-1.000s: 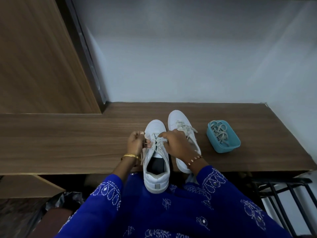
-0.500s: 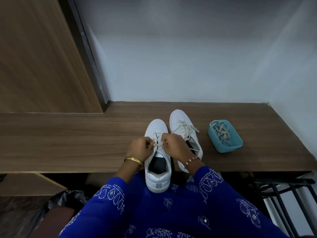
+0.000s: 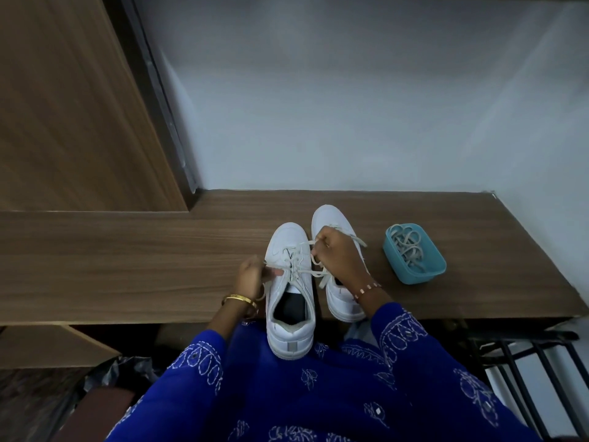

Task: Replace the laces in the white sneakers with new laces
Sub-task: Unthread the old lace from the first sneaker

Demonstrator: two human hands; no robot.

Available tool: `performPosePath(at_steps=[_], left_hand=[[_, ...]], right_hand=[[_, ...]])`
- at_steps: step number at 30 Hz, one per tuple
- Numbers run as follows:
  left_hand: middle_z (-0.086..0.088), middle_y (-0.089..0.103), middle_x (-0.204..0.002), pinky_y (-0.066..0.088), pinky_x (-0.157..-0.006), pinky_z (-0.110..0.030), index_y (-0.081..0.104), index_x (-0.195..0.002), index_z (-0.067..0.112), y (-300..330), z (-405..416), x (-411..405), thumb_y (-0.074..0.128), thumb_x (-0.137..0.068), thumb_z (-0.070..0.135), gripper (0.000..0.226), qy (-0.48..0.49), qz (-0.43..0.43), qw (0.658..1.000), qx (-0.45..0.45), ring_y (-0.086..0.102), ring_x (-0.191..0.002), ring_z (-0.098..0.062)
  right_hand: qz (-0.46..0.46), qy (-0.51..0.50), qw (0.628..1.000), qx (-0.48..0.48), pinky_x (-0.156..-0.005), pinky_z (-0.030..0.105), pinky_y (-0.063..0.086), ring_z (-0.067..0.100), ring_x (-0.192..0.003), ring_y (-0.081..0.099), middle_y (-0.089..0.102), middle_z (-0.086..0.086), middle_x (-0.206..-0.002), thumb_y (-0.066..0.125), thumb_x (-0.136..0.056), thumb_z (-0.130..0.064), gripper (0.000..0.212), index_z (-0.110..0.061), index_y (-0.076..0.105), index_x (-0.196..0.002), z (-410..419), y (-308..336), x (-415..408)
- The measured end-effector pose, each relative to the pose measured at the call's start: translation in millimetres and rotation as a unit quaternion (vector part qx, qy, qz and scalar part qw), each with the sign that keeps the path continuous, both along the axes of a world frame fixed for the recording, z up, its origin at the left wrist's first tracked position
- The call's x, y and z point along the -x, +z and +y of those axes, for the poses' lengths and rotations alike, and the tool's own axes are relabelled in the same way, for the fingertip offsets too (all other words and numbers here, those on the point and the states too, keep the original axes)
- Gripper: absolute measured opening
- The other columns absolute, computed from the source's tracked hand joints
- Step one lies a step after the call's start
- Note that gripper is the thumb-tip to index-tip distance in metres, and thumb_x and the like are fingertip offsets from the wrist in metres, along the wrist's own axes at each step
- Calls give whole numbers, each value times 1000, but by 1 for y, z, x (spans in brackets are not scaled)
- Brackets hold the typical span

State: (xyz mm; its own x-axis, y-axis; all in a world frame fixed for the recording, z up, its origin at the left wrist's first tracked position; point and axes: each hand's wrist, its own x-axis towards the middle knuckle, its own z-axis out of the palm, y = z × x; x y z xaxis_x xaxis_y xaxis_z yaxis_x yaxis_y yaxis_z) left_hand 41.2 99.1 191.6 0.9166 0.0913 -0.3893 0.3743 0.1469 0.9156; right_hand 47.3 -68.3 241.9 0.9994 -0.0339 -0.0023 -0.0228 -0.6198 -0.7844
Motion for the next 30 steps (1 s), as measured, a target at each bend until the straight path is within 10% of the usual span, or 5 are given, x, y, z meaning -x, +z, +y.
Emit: performPosePath(at_steps=[5,12,18,23,30], left_hand=[[-14,68,-56,48,-76,-30,34,-59,14,4,6,2,24,-94,13,36,58,94,985,130,67,-60,-23],[-7,64,-49,41,-69,-30,35,-61,13,20,-2,-1,24,-96,12,37,71,125,973,182,59,-71,-26],[-4,43,-57,43,-54,-33,33,-58,15,34,14,-11,21,-89,10,33,186,176,953,161,57,-56,-25],[-23,66,-88,45,-64,-32,56,-97,-10,32,35,-20,36,-96,11,29,133,123,972,-148,64,-74,-27],[-9,57,-119,37,-96,-42,60,-113,15,16,8,-4,40,-79,46,51,-122,-85,844,-515,52,-110,-29]], right_hand=[[-197,2,936,292,-63,36,47,26,-67,56,62,8,-69,65,-68,-10,5,-8,63,-71,10,-14,18],[-23,91,964,248,-75,32,46,28,-93,60,64,12,-99,52,-89,-23,27,-6,56,-110,28,-24,40],[15,69,985,159,-51,27,27,22,-70,47,45,3,-64,52,-82,-7,12,-8,42,-75,20,-26,34],[49,82,984,153,-49,26,26,17,-60,40,40,2,-61,54,-80,-4,29,-12,34,-61,17,-23,27],[50,88,982,162,-46,21,22,20,-64,40,32,-2,-55,54,-78,-2,38,-16,26,-56,19,-23,24]])
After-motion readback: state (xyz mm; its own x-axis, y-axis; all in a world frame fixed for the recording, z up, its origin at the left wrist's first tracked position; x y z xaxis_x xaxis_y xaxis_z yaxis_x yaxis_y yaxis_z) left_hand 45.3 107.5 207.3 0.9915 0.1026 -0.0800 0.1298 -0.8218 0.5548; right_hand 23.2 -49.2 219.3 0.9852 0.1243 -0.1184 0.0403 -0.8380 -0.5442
